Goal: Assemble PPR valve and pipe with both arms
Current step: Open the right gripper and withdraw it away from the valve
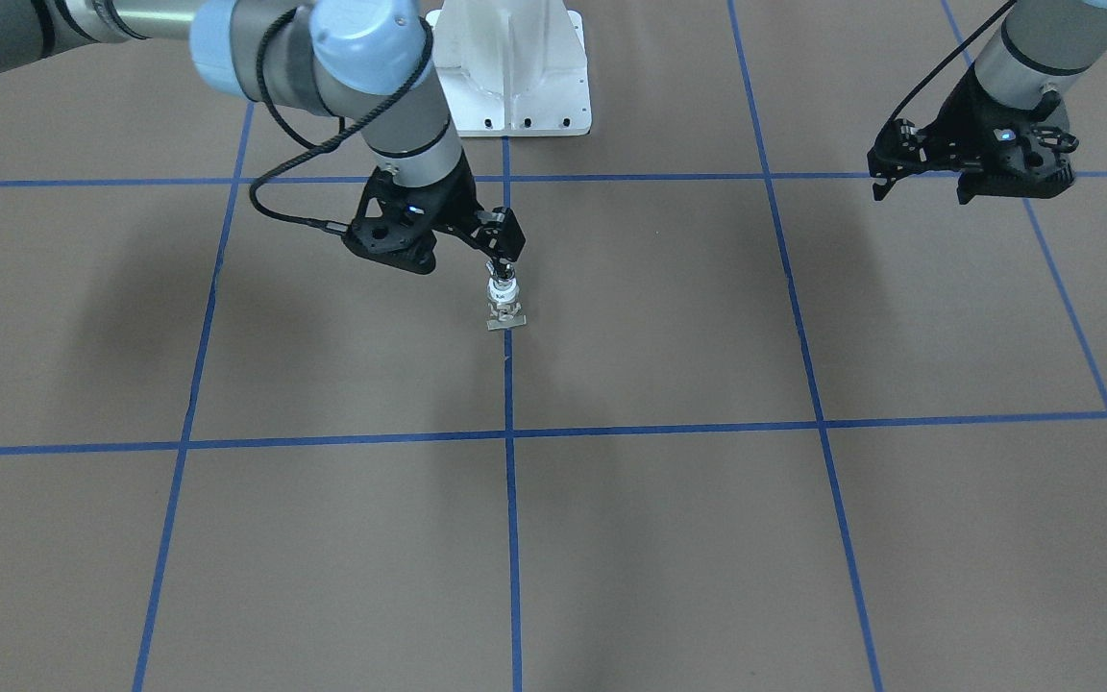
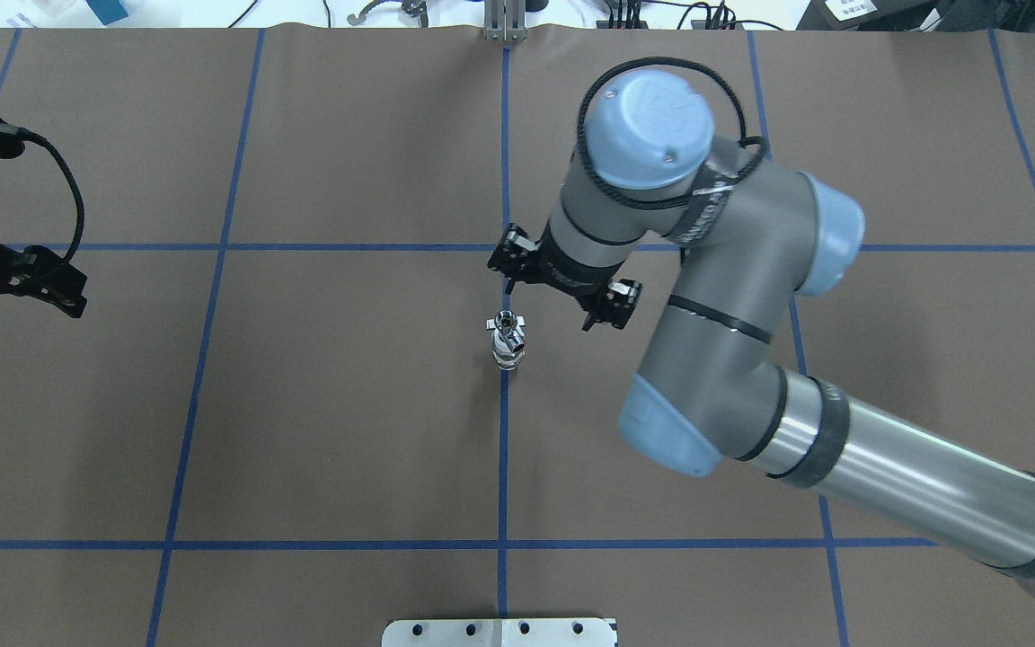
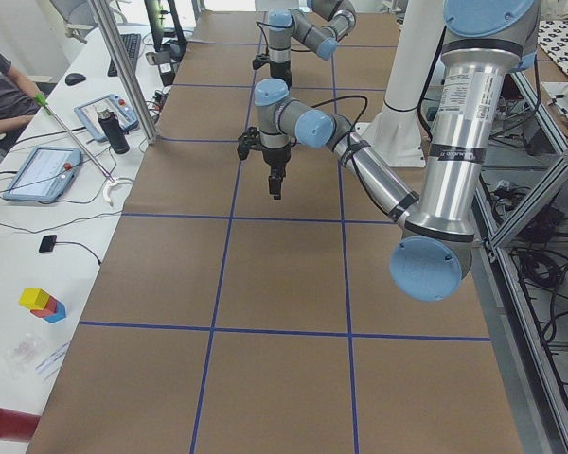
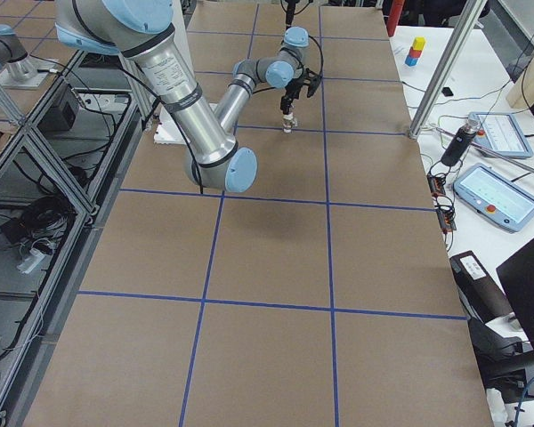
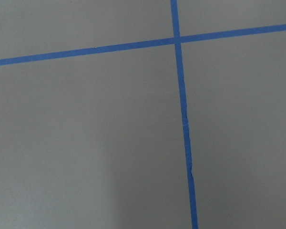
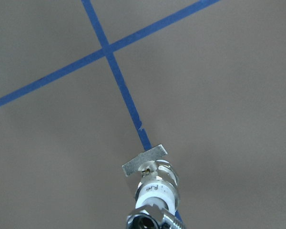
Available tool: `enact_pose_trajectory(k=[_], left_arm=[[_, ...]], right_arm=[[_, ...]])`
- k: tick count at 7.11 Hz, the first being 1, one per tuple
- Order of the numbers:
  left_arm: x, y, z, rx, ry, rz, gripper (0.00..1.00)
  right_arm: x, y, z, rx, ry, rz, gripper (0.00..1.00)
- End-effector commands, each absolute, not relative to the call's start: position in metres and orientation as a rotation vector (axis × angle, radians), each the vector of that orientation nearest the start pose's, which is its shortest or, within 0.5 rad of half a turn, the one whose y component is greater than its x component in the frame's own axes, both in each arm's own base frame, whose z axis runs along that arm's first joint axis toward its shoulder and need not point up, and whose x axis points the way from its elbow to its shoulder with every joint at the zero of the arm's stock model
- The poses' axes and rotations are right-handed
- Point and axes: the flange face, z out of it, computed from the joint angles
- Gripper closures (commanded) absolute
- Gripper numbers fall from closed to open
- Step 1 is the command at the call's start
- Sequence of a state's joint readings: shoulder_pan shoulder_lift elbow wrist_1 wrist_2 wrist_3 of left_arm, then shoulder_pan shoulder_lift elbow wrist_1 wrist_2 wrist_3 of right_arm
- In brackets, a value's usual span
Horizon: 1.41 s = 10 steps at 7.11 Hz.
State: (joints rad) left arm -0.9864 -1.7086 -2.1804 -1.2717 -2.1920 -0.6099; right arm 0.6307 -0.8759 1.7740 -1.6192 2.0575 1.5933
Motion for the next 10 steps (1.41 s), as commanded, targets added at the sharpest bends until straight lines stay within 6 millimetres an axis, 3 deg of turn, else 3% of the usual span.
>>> enact_pose_trajectory(k=[1,3,5,6,7,8,9,10], left_arm=[[0.188,-0.437,0.35,0.023,0.746,0.11,0.01],[0.16,-0.445,0.36,0.067,0.731,0.153,0.01],[0.111,-0.45,0.392,0.109,0.697,0.216,0.01],[0.087,-0.452,0.409,0.115,0.688,0.227,0.01],[0.055,-0.453,0.446,0.087,0.796,0.264,0.01],[0.005,-0.466,0.486,0.125,0.882,0.269,0.01],[-0.013,-0.47,0.505,0.142,0.881,0.293,0.01],[-0.013,-0.47,0.506,0.142,0.876,0.298,0.01]], right_arm=[[-0.386,-0.455,0.226,-0.143,-0.932,0.349,0.0],[-0.308,-0.465,0.312,-0.072,-0.859,0.241,0.0],[-0.196,-0.483,0.399,-0.03,-0.813,0.138,0.0],[-0.147,-0.482,0.439,-0.005,-0.792,0.074,0.0],[-0.102,-0.481,0.468,0.034,-0.767,0.032,0.0],[-0.066,-0.478,0.495,0.05,-0.745,0.007,0.0],[-0.027,-0.48,0.532,0.054,-0.754,-0.029,0.0],[0.007,-0.483,0.561,0.058,-0.845,-0.066,0.0]])
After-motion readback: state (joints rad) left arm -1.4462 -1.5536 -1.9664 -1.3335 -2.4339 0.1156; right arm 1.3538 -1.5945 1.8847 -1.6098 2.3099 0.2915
